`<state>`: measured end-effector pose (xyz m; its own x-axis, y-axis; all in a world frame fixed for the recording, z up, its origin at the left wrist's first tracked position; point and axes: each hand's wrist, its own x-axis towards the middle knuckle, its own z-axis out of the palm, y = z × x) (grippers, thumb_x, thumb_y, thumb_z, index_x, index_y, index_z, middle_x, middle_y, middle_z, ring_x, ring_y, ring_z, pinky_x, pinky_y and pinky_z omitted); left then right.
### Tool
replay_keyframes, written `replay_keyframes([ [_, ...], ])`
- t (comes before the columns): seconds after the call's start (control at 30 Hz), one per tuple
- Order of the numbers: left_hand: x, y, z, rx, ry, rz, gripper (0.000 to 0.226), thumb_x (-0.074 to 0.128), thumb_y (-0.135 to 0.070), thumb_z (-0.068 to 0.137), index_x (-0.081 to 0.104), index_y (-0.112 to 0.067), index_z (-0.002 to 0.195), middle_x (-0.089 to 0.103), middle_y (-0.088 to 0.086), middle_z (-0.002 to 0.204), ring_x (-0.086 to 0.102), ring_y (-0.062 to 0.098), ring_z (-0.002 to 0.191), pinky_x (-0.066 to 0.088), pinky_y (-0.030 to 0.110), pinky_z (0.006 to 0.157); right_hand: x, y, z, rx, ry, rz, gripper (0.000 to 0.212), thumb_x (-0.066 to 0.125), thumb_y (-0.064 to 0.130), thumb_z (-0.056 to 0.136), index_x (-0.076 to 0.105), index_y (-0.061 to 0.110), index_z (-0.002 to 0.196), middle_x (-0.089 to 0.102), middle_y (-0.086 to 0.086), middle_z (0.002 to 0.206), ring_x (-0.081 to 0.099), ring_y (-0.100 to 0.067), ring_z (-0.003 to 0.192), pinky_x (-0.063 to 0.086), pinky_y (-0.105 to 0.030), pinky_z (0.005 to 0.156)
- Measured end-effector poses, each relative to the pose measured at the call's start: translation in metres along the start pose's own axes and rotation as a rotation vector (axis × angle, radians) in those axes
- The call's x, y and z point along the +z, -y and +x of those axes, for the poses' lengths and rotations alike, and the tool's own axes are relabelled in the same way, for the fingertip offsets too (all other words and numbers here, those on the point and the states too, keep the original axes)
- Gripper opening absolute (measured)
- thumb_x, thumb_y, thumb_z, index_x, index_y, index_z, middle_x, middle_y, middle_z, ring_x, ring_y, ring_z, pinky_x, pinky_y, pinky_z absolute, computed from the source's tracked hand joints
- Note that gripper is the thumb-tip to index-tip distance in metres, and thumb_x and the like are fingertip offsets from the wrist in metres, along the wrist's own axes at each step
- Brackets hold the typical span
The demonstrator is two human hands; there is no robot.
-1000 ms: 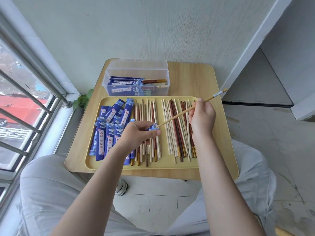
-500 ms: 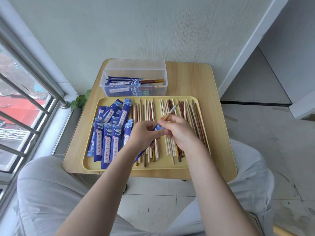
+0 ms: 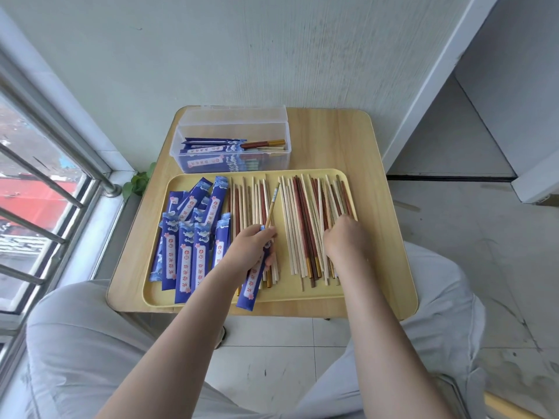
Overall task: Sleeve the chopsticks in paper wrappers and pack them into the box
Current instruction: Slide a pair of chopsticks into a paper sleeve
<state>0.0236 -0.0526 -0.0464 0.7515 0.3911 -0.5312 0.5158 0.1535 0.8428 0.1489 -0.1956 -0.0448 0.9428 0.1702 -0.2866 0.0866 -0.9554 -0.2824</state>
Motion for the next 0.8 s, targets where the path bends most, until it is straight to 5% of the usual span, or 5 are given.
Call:
replay_keyframes([
  [0.07, -0.001, 0.002, 0.000, -0.016, -0.006, -0.031, 0.025, 0.053, -0.031, 0.102, 0.059, -0.007, 0.099, 0.059, 0.015, 0.073, 0.054, 0.021, 0.053, 0.049, 0.035, 0.063, 0.002, 0.002, 0.001, -0.028, 0.043, 0.075, 0.004, 0.055, 0.012, 0.099, 0.055, 0.011, 0.094, 0.054, -0.003, 0.073, 0.049, -0.018, 0.057, 0.030, -0.024, 0.042],
  [0.27, -0.005, 0.004, 0.000, -0.046, -0.038, -0.153, 0.023, 0.050, -0.025, 0.102, 0.061, -0.005, 0.108, 0.061, 0.012, 0.073, 0.057, 0.023, 0.057, 0.050, 0.035, 0.059, 0.003, 0.004, -0.006, -0.109, 0.127, 0.282, 0.044, 0.062, 0.015, 0.091, 0.039, 0.014, 0.053, 0.032, 0.003, 0.043, 0.031, -0.014, 0.036, 0.028, -0.019, 0.044],
  [0.43, -0.006, 0.003, -0.002, -0.066, -0.033, -0.155, 0.018, 0.050, -0.023, 0.103, 0.060, -0.009, 0.104, 0.065, 0.009, 0.073, 0.062, 0.022, 0.059, 0.054, 0.033, 0.059, 0.006, 0.009, -0.012, -0.170, 0.064, 0.237, 0.009, 0.061, 0.014, 0.096, 0.055, 0.008, 0.092, 0.054, 0.000, 0.072, 0.049, -0.012, 0.058, 0.034, -0.022, 0.047],
  [0.63, -0.004, 0.000, -0.006, -0.054, -0.025, -0.197, 0.021, 0.048, -0.021, 0.104, 0.060, -0.004, 0.110, 0.067, 0.009, 0.073, 0.065, 0.021, 0.058, 0.055, 0.032, 0.057, 0.013, 0.025, -0.019, -0.150, 0.059, 0.173, 0.026, 0.060, 0.007, 0.097, 0.050, 0.005, 0.121, 0.063, -0.010, 0.108, 0.064, -0.023, 0.086, 0.050, -0.028, 0.062],
  [0.8, -0.004, -0.002, -0.009, -0.069, -0.044, -0.247, 0.023, 0.044, -0.025, 0.106, 0.060, -0.007, 0.107, 0.067, 0.007, 0.068, 0.064, 0.021, 0.057, 0.055, 0.035, 0.060, 0.011, 0.035, -0.023, -0.113, 0.109, 0.017, 0.022, 0.054, 0.002, 0.098, 0.057, 0.003, 0.120, 0.062, -0.009, 0.103, 0.056, -0.023, 0.080, 0.048, -0.031, 0.063],
])
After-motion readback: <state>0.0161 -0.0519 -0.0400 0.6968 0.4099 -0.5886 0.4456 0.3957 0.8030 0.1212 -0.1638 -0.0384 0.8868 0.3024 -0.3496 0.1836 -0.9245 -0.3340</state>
